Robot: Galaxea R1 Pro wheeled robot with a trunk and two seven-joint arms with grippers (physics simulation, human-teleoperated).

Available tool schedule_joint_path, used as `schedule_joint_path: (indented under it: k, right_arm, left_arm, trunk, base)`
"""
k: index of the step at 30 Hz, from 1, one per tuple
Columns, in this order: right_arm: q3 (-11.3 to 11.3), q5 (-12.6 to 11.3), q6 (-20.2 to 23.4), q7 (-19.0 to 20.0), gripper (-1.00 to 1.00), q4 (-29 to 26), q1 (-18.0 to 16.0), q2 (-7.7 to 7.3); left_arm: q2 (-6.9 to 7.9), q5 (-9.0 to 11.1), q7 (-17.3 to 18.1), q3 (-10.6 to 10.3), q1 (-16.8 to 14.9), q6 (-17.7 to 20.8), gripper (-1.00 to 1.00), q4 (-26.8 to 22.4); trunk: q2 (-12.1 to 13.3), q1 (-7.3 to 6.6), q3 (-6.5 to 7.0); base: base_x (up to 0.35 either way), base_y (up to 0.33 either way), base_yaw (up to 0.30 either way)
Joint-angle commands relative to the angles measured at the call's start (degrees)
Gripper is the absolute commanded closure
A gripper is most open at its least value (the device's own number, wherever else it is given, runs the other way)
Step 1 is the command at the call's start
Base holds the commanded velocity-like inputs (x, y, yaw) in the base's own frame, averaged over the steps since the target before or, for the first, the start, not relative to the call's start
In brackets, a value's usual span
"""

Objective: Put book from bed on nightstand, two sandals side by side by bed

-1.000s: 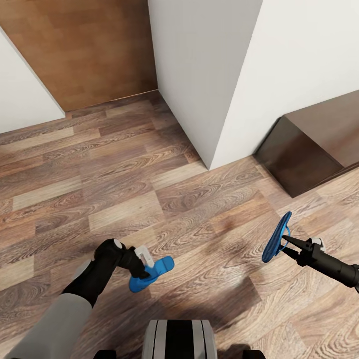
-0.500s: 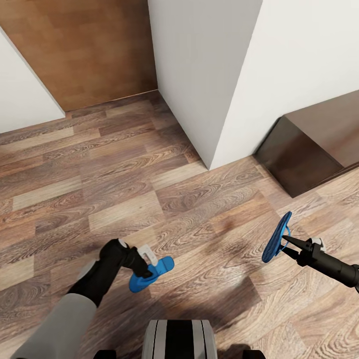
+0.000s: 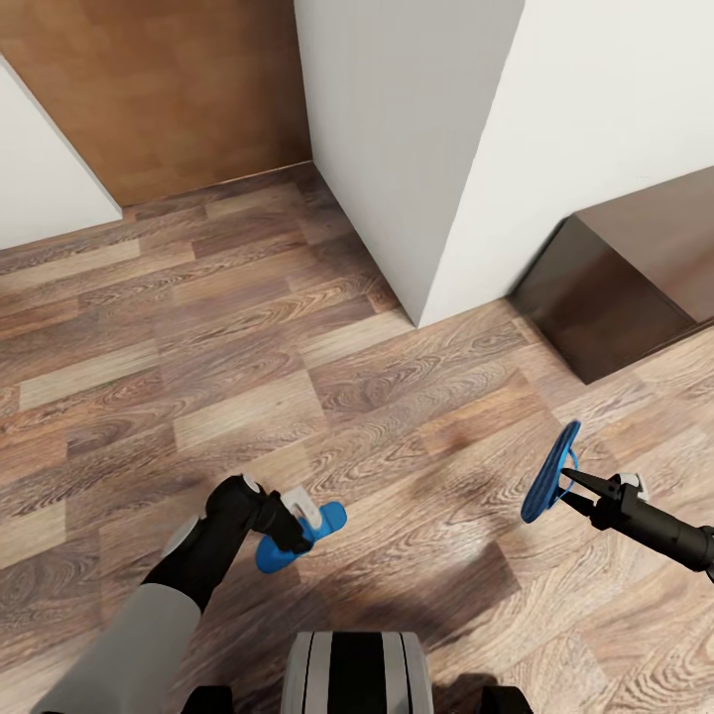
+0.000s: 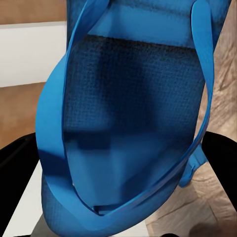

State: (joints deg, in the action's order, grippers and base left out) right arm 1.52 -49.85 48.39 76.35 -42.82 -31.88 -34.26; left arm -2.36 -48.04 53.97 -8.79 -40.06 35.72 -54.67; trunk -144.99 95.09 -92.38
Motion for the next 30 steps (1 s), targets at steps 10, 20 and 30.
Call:
schedule_joint_path:
  k: [10, 20, 30]
  right_arm:
    - [0.0, -0.3, 0.5, 0.0, 1.00, 0.0, 0.0, -0.02]
    - [0.0, -0.3, 0.5, -0.1, 1.00, 0.0, 0.0, -0.02]
    - [0.0, -0.3, 0.5, 0.0, 1.00, 0.0, 0.0, -0.02]
  left_arm:
    - [-0.02, -0.3, 0.4, 0.0, 0.0, 0.3, -1.00, -0.1]
    - [0.20, -0.5, 0.3, 0.1, 0.0, 0.4, -1.00, -0.2]
    - [0.25, -5.9, 0.4, 0.1, 0.0, 0.5, -1.00, -0.2]
  trunk:
    - [-0.1, 0.25, -2.26]
    - [-0.1, 0.25, -2.26]
    - [-0.1, 0.25, -2.26]
  base:
    - [0.000, 0.000, 0.000]
    - [0.000, 0.000, 0.000]
    - [0.000, 0.000, 0.000]
